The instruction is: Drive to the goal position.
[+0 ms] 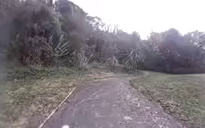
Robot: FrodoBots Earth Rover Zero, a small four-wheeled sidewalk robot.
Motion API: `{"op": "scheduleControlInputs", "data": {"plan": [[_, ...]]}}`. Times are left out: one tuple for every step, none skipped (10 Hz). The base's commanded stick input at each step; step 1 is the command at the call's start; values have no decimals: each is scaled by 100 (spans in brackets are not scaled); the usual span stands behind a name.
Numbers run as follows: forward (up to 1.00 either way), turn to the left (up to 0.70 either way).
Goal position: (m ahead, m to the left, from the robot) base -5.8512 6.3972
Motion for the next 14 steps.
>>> {"op": "scheduleControlInputs", "data": {"plan": [[45,-27],[45,-27],[45,-23],[45,-17],[45,-11],[45,-5],[45,0],[45,0],[45,0],[45,0],[45,0],[45,0],[45,0],[45,0]]}}
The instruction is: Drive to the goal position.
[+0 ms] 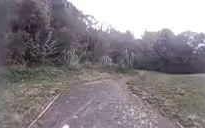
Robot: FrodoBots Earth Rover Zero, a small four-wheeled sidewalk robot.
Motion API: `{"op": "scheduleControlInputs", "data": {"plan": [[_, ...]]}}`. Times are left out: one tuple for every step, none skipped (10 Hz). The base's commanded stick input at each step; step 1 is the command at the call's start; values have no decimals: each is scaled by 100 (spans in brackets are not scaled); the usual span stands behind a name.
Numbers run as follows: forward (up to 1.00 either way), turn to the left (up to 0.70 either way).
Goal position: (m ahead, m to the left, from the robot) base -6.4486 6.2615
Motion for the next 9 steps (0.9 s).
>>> {"op": "scheduleControlInputs", "data": {"plan": [[45,0],[45,0],[45,0],[45,0],[45,0],[45,0],[45,0],[45,0],[45,0]]}}
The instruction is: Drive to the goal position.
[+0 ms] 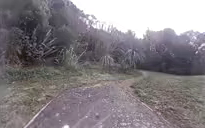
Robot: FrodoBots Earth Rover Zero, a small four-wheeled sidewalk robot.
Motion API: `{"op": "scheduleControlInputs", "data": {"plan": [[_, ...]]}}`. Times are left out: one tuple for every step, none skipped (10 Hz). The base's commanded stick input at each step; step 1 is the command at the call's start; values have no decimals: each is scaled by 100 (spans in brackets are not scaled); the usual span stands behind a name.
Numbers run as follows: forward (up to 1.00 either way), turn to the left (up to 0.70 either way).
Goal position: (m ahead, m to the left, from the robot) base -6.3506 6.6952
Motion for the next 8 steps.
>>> {"op": "scheduleControlInputs", "data": {"plan": [[45,0],[45,0],[45,0],[45,0],[45,0],[45,2],[45,4],[45,14]]}}
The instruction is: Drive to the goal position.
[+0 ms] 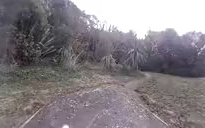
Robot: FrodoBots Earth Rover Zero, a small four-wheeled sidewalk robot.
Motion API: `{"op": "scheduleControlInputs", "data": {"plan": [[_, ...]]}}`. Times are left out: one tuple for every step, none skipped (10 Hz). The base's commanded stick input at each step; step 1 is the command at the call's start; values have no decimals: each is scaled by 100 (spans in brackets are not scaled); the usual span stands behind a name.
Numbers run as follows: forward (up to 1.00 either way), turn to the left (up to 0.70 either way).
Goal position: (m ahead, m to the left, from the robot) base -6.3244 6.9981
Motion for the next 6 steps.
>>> {"op": "scheduleControlInputs", "data": {"plan": [[45,24],[45,27],[45,27],[45,27],[45,27],[45,27]]}}
